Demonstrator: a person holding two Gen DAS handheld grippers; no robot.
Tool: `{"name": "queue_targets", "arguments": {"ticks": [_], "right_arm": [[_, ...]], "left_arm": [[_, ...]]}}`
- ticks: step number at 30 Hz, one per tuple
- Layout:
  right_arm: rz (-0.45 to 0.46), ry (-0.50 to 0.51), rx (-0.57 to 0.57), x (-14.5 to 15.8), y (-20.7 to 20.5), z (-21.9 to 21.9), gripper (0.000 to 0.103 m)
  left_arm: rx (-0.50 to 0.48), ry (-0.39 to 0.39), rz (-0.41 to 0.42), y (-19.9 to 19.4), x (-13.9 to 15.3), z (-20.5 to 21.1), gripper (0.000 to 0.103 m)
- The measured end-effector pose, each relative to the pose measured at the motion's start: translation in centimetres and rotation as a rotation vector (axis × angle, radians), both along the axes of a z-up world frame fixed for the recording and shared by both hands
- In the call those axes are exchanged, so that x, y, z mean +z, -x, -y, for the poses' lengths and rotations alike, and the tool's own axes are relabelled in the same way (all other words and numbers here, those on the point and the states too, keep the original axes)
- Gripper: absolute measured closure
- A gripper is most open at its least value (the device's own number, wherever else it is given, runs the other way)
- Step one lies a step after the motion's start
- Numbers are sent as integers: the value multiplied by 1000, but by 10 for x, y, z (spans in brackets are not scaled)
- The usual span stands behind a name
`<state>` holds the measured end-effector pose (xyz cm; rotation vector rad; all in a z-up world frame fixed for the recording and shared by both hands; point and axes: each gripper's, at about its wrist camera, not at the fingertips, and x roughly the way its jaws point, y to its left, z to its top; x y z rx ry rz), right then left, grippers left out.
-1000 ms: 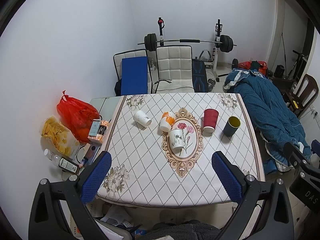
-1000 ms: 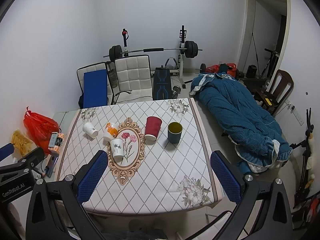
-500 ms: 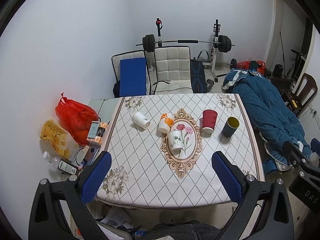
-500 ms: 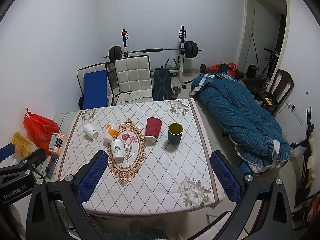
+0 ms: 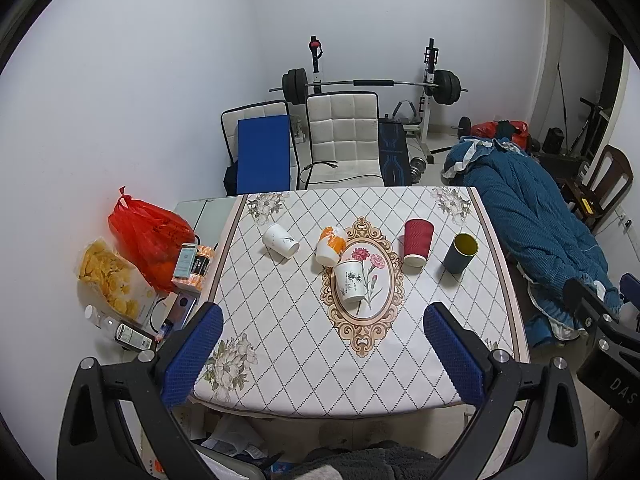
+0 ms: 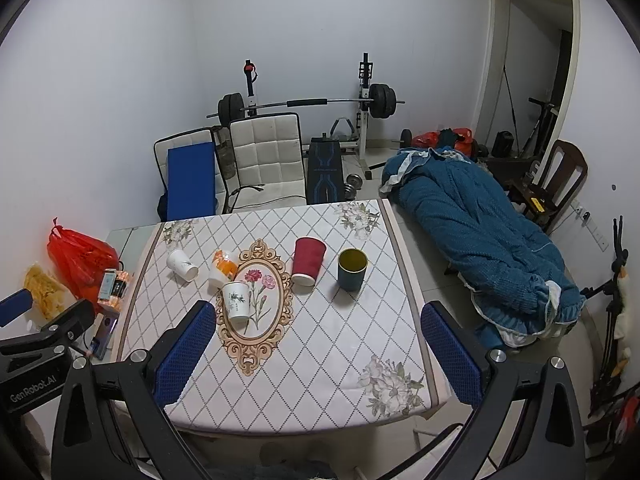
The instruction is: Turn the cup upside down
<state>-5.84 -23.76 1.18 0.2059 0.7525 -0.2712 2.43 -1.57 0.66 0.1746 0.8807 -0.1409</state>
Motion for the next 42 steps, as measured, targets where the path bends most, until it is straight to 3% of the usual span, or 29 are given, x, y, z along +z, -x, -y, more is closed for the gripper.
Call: {"name": "queue_targets", "arguments": {"ticks": [9,15,22,34,42], "right_arm": [[-8,-10,-28,-7,-1,-11,0],[-76,-35,-89,-41,-11,-10,0],[-244,-92,-181,-128,-38,9,0],[-523,-223,-215,-300,-77,67,0],[-640,-293,-178,-368,-108,110,0]], "left_arm": [[-22,6,-43,-12,-20,-5,0],[-37,0,-101,-32,-55,-20,0],[-68,-54,-186,-62,-111,-9,0],[-115,-202,-347,-110,-210,75,0],[-112,-249,-415,-160,-270,150,0]]}}
